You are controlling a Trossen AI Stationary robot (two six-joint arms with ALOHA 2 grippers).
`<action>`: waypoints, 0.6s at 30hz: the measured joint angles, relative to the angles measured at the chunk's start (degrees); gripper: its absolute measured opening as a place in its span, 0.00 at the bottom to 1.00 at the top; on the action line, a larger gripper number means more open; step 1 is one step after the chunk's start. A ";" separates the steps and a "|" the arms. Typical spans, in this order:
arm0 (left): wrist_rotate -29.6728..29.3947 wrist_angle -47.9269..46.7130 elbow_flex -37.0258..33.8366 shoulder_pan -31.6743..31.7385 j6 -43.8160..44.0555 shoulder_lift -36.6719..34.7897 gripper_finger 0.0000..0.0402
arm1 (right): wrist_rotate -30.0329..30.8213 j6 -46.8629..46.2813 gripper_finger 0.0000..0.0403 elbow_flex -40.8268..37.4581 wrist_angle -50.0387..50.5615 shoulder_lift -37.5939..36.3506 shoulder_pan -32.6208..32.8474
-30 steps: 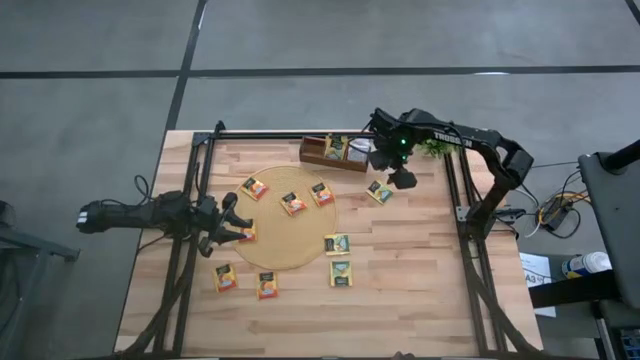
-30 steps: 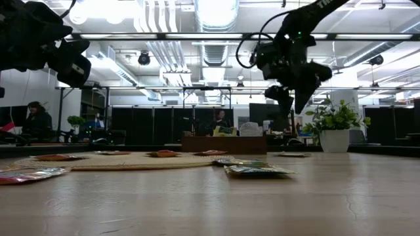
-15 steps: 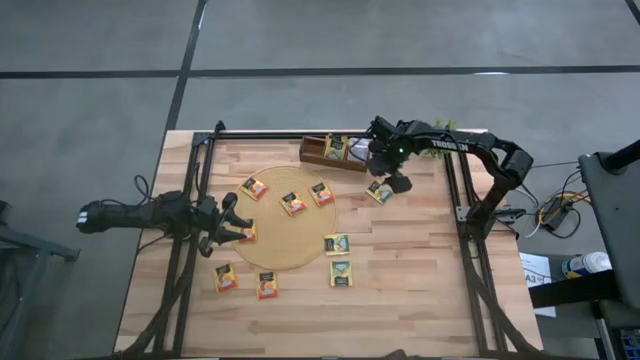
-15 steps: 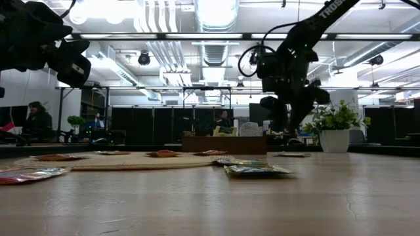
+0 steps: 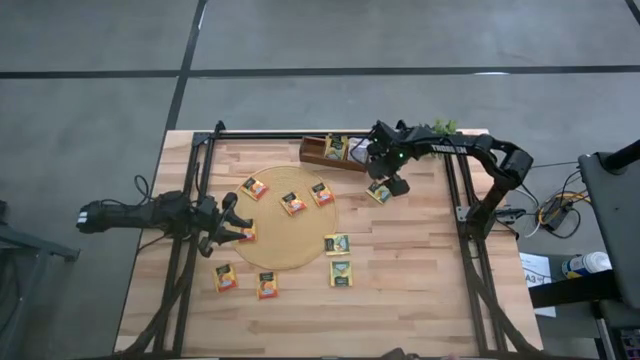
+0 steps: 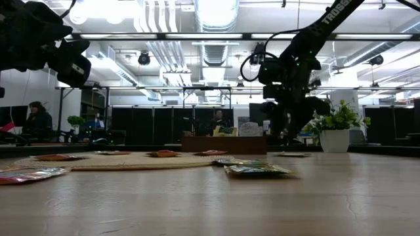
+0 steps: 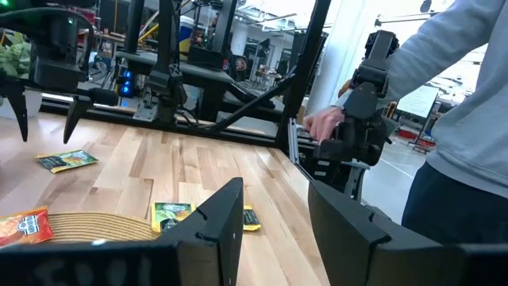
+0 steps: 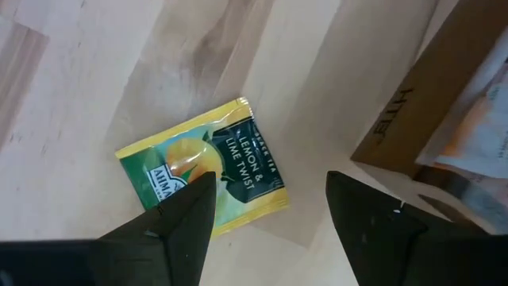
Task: Pick & Place Tea
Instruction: Put the top yellow tea bag into the middle section of the wooden organizer
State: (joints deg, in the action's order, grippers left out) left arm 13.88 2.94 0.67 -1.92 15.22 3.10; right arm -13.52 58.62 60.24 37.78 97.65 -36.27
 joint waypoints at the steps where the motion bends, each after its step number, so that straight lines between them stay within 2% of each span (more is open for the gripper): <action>1: 0.01 0.00 0.00 -0.01 0.00 -0.01 0.34 | -0.02 -0.05 0.59 -0.38 -0.44 0.00 0.00; 11: 0.01 0.00 0.00 0.01 0.00 0.00 0.34 | -0.15 -2.48 0.53 -2.72 -3.79 0.59 0.00; 18: 0.01 0.00 0.00 0.00 0.00 0.00 0.34 | -0.30 -8.29 0.50 -0.18 -0.76 6.37 0.00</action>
State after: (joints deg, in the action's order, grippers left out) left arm 13.89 2.94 0.67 -1.92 15.22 3.10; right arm -13.81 50.33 60.06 37.02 104.02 -36.27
